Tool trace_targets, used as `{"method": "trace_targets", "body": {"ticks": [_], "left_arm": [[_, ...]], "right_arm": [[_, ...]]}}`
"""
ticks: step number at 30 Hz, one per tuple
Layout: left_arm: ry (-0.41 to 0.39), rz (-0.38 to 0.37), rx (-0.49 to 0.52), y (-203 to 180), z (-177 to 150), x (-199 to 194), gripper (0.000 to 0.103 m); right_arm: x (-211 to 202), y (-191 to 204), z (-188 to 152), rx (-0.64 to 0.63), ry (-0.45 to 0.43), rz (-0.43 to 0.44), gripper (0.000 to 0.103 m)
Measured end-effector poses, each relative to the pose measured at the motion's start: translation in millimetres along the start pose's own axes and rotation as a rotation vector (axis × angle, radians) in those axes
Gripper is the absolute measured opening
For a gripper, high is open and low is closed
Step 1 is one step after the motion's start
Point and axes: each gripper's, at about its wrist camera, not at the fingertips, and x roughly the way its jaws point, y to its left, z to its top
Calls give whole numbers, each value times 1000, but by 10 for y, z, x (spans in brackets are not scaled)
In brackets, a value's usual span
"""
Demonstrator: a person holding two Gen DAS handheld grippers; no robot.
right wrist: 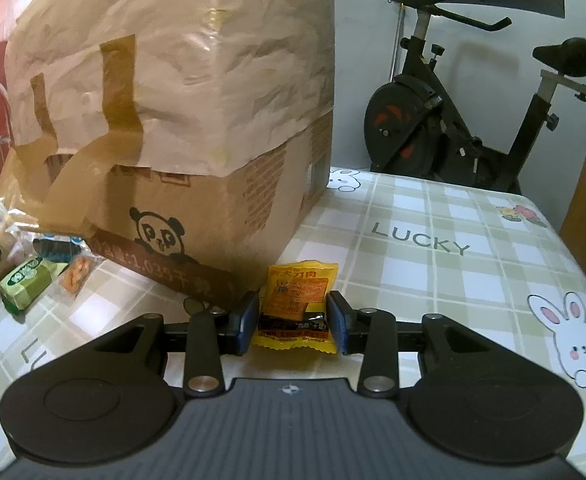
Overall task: Organize snacks
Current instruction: 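Grasp the gold sausage packet with the right tool while the left grasps the orange bar, then carry both snacks over the box and open both tools to drop them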
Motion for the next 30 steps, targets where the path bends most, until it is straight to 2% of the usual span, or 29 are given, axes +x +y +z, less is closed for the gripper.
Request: {"method": "trace_targets", "body": {"ticks": [5,8,16,24,30], "left_arm": [[-9,-29,-22,58,-38,-26,40],[-22,-52,-37,87,-61,-64,39],[-68,-87,-62,174,-69,-197,39],[-108,-128,-64,168,-50,-287,38],[-150,-143,-47,171,5,-420,38]], "right_arm": [[-237,25,-96,97,6,2,40],[-371,106,-145,111,19,12,40],[-577,556,-185,13,49,74,40],[-732,897,-12,-51,5,125,40],[-872,1011,169,-55,-46,155,40]]}}
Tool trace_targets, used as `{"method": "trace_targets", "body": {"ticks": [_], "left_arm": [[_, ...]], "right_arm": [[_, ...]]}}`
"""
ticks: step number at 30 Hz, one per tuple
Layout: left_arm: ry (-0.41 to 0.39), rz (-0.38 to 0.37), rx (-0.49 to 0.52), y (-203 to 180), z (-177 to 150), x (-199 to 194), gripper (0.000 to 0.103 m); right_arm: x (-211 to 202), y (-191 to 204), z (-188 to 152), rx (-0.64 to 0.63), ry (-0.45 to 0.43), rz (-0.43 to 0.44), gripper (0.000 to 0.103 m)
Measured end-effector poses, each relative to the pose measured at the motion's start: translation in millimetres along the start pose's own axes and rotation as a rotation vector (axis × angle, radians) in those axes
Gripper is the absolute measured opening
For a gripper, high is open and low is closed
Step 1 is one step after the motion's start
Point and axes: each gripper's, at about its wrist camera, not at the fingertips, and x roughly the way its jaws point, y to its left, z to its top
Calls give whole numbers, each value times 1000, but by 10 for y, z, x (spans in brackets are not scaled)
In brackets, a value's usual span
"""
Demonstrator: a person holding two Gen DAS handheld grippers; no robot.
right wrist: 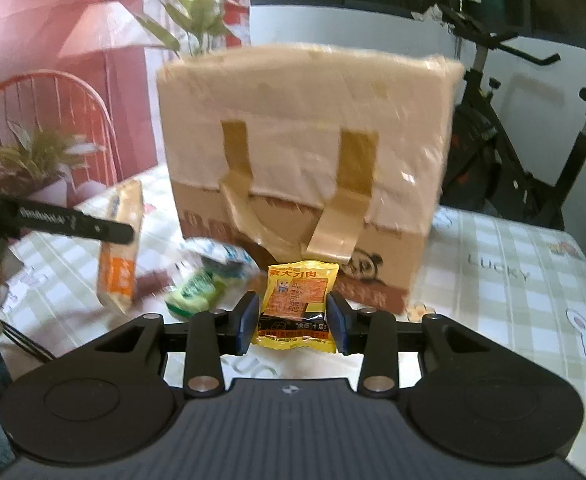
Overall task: Organize snacks
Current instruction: 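Carry both snacks over the box and open both tools to drop them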
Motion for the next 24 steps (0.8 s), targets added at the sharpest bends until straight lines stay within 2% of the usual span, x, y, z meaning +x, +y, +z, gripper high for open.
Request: {"method": "trace_targets", "body": {"ticks": [8,15,20,24], "left_arm": [[-100,-13,30,-12,339,-270,38],[-211,-64,87,-184,860,-426,38],[-271,-87,133,-368,1285,-358,38],[-298,-74,162,-495,1591,-164,38]], "right_arm": [[-240,99,312,-2,-105,57,40],[-399,97,775,-5,-229,96,40],[-335,-52,1193,-13,-288,52,40],[-145,-266,1494,6,-286,-31,40]]}}
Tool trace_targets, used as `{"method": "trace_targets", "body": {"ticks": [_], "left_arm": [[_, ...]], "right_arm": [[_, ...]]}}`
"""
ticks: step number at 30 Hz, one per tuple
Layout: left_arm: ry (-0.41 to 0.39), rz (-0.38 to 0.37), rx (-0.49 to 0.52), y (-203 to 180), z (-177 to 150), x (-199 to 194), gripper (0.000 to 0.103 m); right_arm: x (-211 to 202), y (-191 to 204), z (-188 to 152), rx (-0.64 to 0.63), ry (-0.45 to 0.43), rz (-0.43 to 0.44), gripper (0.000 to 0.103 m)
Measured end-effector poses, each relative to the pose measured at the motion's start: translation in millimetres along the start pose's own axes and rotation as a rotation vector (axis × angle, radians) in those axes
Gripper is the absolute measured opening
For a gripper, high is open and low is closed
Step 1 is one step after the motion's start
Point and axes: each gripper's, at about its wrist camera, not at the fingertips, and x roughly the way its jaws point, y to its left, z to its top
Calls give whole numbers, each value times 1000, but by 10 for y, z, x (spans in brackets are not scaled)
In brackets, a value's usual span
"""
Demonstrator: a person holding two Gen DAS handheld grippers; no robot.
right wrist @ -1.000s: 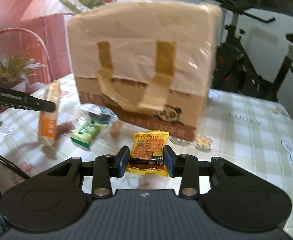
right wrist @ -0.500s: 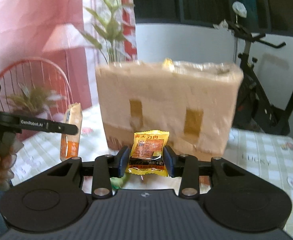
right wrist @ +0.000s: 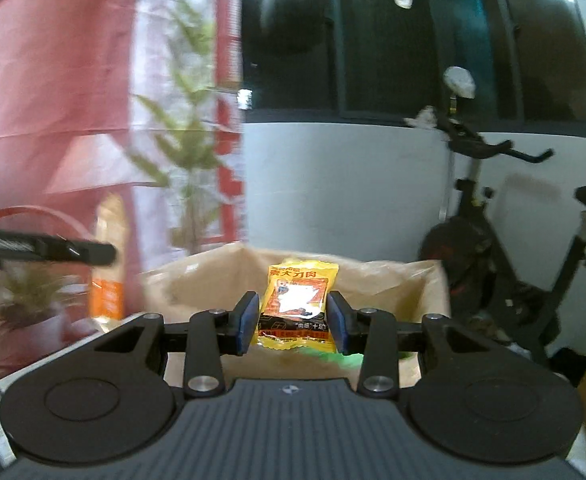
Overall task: Organize snacks
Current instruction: 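Carry both snacks over the box and open both tools to drop them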
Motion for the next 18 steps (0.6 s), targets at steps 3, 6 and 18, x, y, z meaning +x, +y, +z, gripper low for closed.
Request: {"method": "trace_targets", "body": {"ticks": [3,6,18], "left_arm": [[32,-3,-19,11,105,258,38],[74,5,6,-32,120,545,38],[131,38,-3,25,8,1021,42]], "right_arm": [[208,-160,76,0,31,-61,40],[380,-246,83,-9,64,-91,40],[566,-448,-58,48,129,-124,41]]}}
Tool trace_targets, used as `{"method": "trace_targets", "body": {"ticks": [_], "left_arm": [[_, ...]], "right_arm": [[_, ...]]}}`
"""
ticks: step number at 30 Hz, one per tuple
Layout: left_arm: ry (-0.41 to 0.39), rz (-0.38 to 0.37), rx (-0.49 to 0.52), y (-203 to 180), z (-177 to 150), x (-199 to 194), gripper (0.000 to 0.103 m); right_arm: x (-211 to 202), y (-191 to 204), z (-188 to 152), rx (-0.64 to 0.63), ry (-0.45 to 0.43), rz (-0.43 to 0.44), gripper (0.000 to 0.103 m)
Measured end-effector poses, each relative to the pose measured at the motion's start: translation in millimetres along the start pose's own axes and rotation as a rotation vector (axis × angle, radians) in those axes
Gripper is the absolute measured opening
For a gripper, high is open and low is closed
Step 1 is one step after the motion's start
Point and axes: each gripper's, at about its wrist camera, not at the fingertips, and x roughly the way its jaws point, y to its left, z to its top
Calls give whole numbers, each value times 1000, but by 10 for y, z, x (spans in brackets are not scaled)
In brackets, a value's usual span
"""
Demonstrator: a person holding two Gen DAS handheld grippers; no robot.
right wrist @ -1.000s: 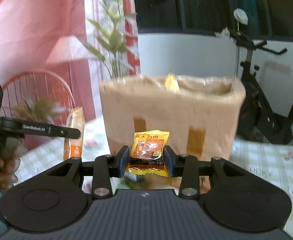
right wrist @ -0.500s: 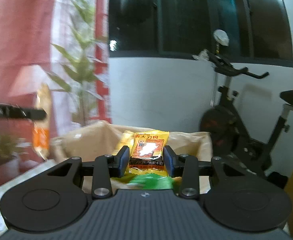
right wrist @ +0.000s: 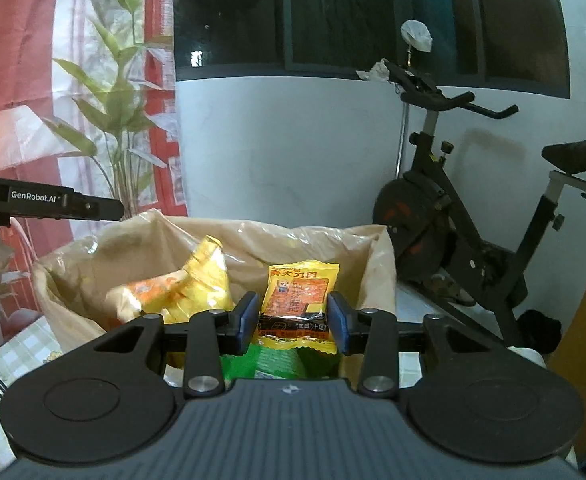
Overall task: Organize snacks
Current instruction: 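Carry both snacks over the box and open both tools to drop them, then move both tools back down to the snacks in front of the box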
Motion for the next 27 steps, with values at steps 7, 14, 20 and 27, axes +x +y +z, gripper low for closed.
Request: {"method": "trace_targets", "body": {"ticks": [7,14,20,27], "left_arm": [[0,-19,31,3,-115,-278,53],[-14,-66,38,91,-432,-811,53],[44,-48,15,274,-899,-1081,53],[127,-20,-53,481,-1320,-1081,53]], "right_arm": [[-128,22,-57,26,-21,-2,56],[-476,206,-238,50,-92,40,56],[-801,402,-548,77,-158,71,56],[-937,608,-946,124,-122,91,56]]}}
